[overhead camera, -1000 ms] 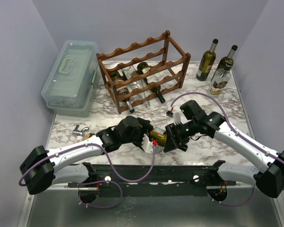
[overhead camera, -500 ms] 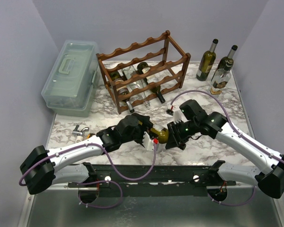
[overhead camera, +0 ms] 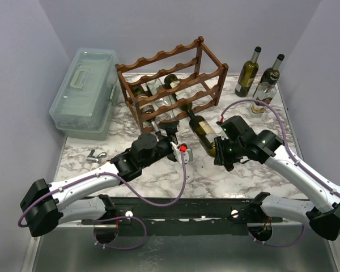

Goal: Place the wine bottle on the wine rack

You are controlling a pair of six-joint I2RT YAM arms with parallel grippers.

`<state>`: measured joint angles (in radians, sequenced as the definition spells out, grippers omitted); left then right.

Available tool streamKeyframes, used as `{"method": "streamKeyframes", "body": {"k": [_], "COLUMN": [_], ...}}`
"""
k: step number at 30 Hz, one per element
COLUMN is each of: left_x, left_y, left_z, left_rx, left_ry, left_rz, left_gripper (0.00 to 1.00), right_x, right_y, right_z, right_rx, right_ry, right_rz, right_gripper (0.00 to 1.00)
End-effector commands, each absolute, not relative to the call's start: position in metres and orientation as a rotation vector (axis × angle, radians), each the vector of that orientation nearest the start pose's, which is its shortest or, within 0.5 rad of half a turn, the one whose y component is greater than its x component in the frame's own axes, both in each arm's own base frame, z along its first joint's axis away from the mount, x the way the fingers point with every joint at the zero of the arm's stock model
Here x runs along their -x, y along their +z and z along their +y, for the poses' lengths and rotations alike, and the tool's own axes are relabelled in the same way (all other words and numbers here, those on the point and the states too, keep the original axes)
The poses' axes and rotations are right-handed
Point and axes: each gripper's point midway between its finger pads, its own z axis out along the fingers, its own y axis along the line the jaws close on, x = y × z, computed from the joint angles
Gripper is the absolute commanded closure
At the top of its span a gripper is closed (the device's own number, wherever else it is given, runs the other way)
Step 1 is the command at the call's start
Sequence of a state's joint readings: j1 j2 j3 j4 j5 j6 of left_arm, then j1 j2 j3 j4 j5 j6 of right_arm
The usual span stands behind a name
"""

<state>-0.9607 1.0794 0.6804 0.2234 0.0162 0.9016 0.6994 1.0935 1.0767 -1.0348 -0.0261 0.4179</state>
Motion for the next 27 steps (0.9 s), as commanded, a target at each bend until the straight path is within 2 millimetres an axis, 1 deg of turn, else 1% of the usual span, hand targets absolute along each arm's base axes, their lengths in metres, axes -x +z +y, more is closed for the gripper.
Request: {"method": "streamKeyframes", "body": {"k": [1, 4, 7, 9, 11, 12, 13, 14, 16, 18, 21, 22, 24, 27], "left_x": [-0.266, -0.282, -0.299, -0.313, -0.325, -0.329, -0.332, -0.335, -0.341, -0.348, -0.364, -0.370, -0.379, -0.388], "left_y": [0.305, 0.329, 0.346, 0.355, 0.359, 0.360, 0.359, 0.358, 0.356, 0.350, 0.334, 0.331, 0.321, 0.310], "left_z": [-0.283, -0.261, -0.231, -0.199, -0.159, -0.143, -0.132, -0.127, -0.124, -0.125, -0.128, -0.129, -0.125, -0.113], "left_rx": [-1.030, -0.833, -0.650, -0.455, -0.224, -0.123, -0.062, -0.030, -0.014, -0.009, -0.010, -0.006, 0.019, 0.063], "left_ry": [-0.137, -0.144, -0.086, -0.013, 0.055, 0.067, 0.067, 0.051, 0.014, -0.014, -0.061, -0.082, -0.091, -0.063], "left_rz": [1.146, 1.224, 1.285, 1.341, 1.394, 1.410, 1.415, 1.420, 1.434, 1.473, 1.568, 1.596, 1.649, 1.687], "left_gripper": [0.01, 0.01, 0.01, 0.01, 0.01, 0.01, 0.01, 0.01, 0.01, 0.01, 0.01, 0.01, 0.01, 0.02], "right_x": [-0.201, -0.211, -0.223, -0.231, -0.239, -0.243, -0.247, -0.252, -0.260, -0.268, -0.282, -0.286, -0.294, -0.302], "right_y": [0.207, 0.216, 0.222, 0.220, 0.216, 0.215, 0.214, 0.212, 0.209, 0.207, 0.204, 0.206, 0.206, 0.204], "right_z": [0.140, 0.123, 0.111, 0.108, 0.110, 0.113, 0.115, 0.119, 0.126, 0.131, 0.136, 0.137, 0.140, 0.138], "right_rx": [0.240, 0.154, 0.094, 0.083, 0.097, 0.106, 0.112, 0.119, 0.132, 0.141, 0.141, 0.136, 0.133, 0.121], "right_ry": [0.193, 0.084, -0.016, -0.078, -0.114, -0.122, -0.126, -0.126, -0.127, -0.137, -0.168, -0.174, -0.179, -0.169], "right_rz": [2.472, 2.423, 2.374, 2.361, 2.359, 2.362, 2.361, 2.361, 2.358, 2.351, 2.349, 2.343, 2.338, 2.347], "right_gripper": [0.99, 0.99, 0.99, 0.99, 1.00, 0.99, 0.99, 1.00, 0.99, 0.99, 0.99, 0.99, 0.99, 0.99]}}
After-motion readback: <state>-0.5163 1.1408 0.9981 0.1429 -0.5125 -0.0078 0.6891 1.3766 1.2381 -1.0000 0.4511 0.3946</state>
